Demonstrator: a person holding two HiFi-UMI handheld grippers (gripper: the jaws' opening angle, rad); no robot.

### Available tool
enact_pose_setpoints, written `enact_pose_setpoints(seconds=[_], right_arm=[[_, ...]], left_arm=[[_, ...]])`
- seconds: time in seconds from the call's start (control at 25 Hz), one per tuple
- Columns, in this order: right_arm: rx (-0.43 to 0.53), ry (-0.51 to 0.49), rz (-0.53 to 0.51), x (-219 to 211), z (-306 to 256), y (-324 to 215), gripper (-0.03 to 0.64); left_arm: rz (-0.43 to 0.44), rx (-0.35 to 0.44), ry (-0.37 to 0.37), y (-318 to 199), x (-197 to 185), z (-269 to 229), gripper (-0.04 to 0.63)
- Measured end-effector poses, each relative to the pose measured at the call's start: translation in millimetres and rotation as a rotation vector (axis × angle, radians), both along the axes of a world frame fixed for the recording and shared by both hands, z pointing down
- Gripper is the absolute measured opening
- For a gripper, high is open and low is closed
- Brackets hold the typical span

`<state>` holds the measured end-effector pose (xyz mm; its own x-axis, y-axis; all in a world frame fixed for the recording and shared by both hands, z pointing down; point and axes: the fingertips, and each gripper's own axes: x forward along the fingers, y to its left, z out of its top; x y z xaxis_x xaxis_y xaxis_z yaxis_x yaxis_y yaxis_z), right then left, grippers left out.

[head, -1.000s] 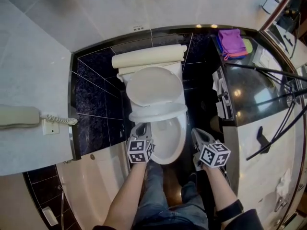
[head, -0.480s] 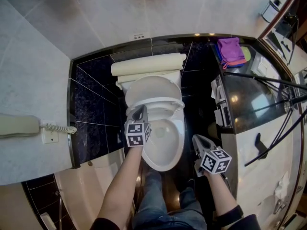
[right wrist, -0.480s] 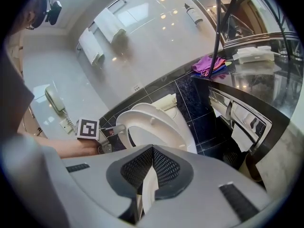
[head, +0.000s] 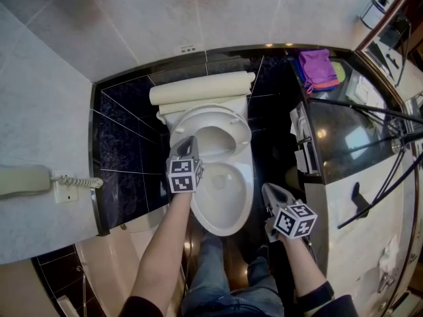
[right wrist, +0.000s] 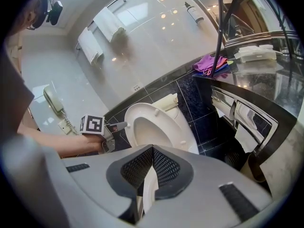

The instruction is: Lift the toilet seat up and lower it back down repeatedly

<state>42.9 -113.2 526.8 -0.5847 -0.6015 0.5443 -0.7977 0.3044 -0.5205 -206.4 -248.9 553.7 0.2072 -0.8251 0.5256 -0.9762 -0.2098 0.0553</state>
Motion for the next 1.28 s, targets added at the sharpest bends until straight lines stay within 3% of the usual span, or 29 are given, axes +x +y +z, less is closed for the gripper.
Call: enact_pose_setpoints(seconds=[0.4,0.68,0.88,1.28], right_arm=[[0.052,0.026,-0.080,-14.8,-32.7,4.0,0.005],[0.183,0.139,-0.219,-6.4,-86.1,17.0,0.005],[0.240,0.188,-0.279,23.4,-120.0,39.3,0.005],[0.292,0.246,-0.272,75.9,-164.0,76.7,0.009]], left_arm=[[0.021,-0.007,-0.017,63.7,12.3,-54.3,0.000],[-0.011,0.032,-0.045,141.7,17.9,-124.7,0.000],[-0.059,0.067,-0.072,208.4,23.6,-168.7,0.000],[-0.160,0.128,-0.074,312.3,12.8,-229.3,0.000]])
